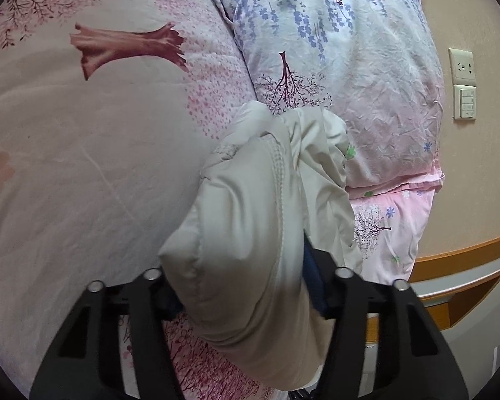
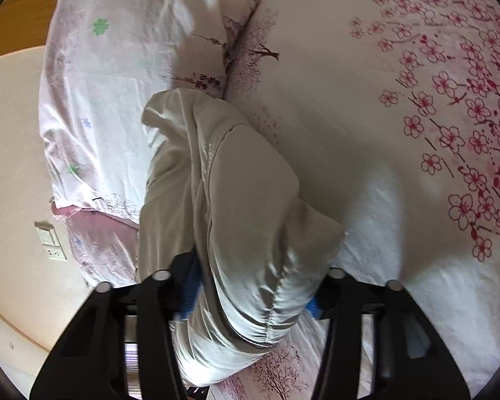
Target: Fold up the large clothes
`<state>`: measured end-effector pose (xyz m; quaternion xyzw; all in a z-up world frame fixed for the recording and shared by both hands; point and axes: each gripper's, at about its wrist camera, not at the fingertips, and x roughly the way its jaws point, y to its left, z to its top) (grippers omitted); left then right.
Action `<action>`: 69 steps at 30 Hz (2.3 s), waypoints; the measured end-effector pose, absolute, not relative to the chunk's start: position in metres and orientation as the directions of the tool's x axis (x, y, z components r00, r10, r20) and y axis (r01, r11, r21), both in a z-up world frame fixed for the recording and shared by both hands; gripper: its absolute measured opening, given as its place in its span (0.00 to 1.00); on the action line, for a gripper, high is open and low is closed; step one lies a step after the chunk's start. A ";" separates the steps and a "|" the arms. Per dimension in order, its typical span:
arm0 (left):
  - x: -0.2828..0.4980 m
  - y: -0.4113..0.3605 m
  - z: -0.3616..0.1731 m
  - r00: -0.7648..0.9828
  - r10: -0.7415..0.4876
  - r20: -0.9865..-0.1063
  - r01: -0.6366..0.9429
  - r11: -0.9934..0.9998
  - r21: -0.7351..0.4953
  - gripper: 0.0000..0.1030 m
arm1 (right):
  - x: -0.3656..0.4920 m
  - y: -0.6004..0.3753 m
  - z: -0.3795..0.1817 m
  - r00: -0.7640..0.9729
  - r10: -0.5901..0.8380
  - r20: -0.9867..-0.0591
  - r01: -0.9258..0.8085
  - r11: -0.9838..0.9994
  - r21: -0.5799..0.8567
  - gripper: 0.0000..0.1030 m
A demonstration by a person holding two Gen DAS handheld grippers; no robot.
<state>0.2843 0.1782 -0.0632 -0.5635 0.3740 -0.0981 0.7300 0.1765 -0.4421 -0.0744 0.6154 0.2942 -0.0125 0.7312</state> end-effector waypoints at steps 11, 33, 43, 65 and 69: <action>0.275 0.188 -0.029 0.723 -0.601 -0.341 -0.155 0.339 -0.928 0.22 | 0.165 -0.421 -0.031 0.858 0.343 -0.382 0.254 0.362 0.897 0.25; 0.131 0.260 -0.038 0.732 -0.588 -0.345 -0.186 0.315 -0.931 0.30 | 0.048 -0.354 -0.031 0.794 0.310 -0.522 0.259 0.604 0.753 0.43; 0.129 0.252 -0.038 0.745 -0.559 -0.364 -0.148 0.394 -0.907 0.62 | 0.054 -0.307 0.047 0.874 0.011 -0.486 0.216 0.886 0.409 0.53; 0.127 0.242 -0.047 0.787 -0.474 -0.395 -0.194 0.418 -0.887 0.57 | 0.196 -0.119 0.038 0.611 0.391 -0.688 -0.193 0.917 0.349 0.14; 0.128 0.243 -0.047 0.791 -0.477 -0.383 -0.188 0.406 -0.894 0.46 | 0.213 -0.118 0.016 0.543 0.366 -0.756 -0.138 0.927 0.350 0.14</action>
